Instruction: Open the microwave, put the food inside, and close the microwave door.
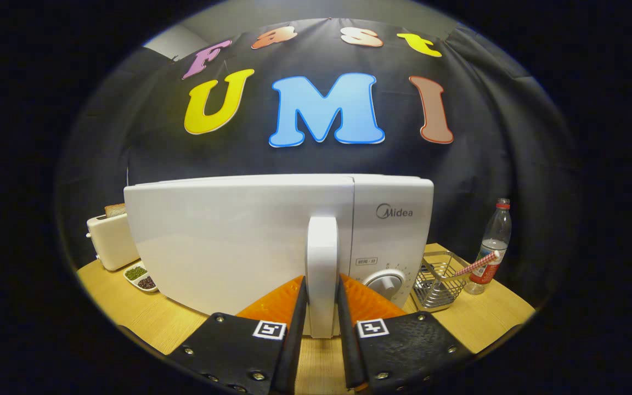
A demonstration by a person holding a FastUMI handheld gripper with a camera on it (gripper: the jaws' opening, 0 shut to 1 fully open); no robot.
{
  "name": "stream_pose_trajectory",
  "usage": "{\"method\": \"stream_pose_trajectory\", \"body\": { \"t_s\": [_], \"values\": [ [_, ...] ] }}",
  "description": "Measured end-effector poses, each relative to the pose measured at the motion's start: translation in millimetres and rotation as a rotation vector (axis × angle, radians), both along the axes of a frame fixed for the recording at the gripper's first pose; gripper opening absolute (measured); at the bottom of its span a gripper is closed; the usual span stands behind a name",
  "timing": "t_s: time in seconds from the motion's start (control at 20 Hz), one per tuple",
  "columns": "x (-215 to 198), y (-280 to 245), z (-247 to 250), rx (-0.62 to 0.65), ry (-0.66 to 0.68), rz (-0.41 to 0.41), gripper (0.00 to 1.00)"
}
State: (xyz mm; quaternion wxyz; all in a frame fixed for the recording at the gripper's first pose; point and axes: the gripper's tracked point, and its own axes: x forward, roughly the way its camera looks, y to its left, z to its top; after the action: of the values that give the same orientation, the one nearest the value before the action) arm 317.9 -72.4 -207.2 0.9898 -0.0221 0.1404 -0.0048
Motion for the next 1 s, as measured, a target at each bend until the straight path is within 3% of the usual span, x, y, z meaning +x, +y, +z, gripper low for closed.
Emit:
{"method": "stream_pose_trajectory", "body": {
  "t_s": [0.15, 0.3, 0.35, 0.75, 0.8, 0.85, 1.0],
  "values": [
    [3.8, -0.9, -3.7, -0.049, -0.001, 0.002, 0.21],
    [4.3, -2.3, -3.4, -0.067, 0.013, 0.010, 0.21],
    [4.7, -4.1, -3.4, -0.055, 0.026, 0.010, 0.09],
    [-3.6, -0.2, -3.6, -0.100, 0.090, 0.022, 0.09],
    [-17.1, 1.6, 2.2, -0.110, 0.067, 0.029, 0.09],
    [-24.0, 2.9, 0.7, -0.087, 0.058, 0.020, 0.01],
    [-49.9, 12.9, 0.9, -0.064, 0.065, -0.012, 0.01]
  ]
}}
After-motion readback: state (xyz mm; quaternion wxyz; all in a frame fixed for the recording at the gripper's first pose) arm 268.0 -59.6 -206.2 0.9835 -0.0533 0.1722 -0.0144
